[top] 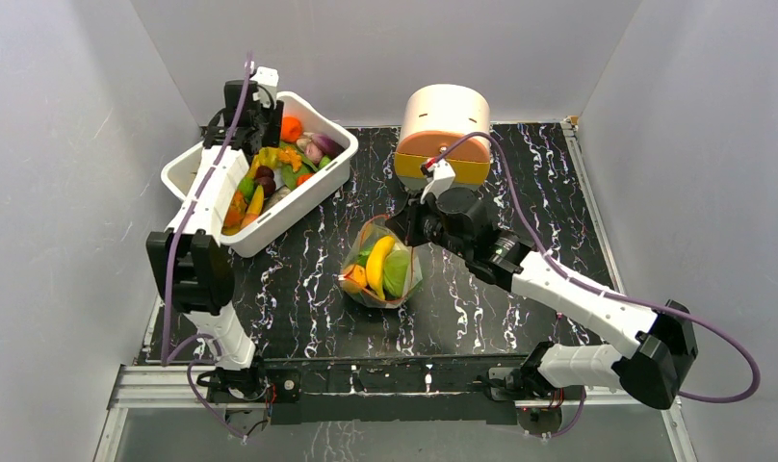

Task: Place the food in the zip-top bag and seal the zipper
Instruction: Pick up the fake vegetable from the bin.

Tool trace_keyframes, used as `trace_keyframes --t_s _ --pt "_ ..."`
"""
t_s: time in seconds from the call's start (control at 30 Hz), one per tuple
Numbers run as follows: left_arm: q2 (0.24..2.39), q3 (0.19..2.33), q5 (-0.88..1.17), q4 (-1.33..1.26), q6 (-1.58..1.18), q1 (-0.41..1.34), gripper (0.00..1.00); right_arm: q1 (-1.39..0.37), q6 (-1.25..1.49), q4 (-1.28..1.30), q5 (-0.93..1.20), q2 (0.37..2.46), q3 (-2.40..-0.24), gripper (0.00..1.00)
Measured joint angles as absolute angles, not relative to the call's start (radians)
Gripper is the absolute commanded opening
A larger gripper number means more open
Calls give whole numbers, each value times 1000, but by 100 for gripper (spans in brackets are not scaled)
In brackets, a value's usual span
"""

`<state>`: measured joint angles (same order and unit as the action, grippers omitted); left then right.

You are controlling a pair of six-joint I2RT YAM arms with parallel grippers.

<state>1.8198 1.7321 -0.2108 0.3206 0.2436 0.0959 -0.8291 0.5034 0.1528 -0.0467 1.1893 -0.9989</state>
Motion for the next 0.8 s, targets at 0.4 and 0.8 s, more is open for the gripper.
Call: trace_keyframes --t_s 0.4,0.8 --pt "1530 1572 287 534 -25 96 26 -823 504 152 -160 1267 -1060 0" --pt "1177 1308 743 432 -239 117 25 -791 526 150 -181 1350 -1111 0"
